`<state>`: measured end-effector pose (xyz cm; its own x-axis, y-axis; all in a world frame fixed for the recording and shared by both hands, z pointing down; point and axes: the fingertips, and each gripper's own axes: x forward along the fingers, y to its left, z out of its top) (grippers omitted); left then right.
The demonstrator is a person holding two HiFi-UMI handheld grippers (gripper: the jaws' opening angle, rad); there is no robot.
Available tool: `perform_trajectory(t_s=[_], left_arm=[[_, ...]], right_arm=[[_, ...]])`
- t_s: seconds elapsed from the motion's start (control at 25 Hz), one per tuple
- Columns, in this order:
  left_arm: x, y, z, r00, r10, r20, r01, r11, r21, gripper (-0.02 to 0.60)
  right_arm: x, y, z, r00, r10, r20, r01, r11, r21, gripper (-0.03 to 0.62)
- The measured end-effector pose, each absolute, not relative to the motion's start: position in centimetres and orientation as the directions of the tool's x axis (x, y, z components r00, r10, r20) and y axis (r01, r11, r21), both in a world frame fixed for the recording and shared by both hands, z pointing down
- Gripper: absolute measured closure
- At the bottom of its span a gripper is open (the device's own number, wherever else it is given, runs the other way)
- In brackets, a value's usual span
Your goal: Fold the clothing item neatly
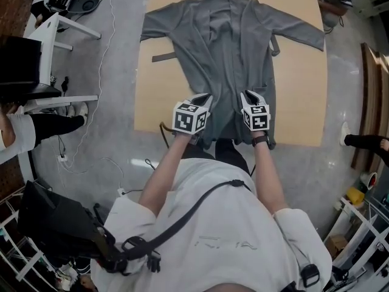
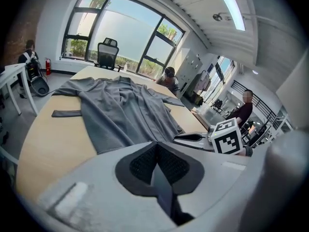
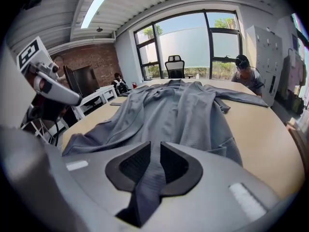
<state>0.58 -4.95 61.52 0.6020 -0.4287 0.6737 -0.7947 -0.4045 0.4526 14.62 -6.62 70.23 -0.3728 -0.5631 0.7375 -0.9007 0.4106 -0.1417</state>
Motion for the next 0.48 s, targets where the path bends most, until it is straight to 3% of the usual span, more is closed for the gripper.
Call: perform_trajectory(t_s=[0.48], left_arm=[[-1.0,-3.3,62.4,0.586,-0.413,0.697,-0.807,-0.366,0.462,0.580]], right_arm=[[13.7,-5.6,75.2,-0.312,-0.467,0.827,-0.889,0.451,-0.081,0.474]])
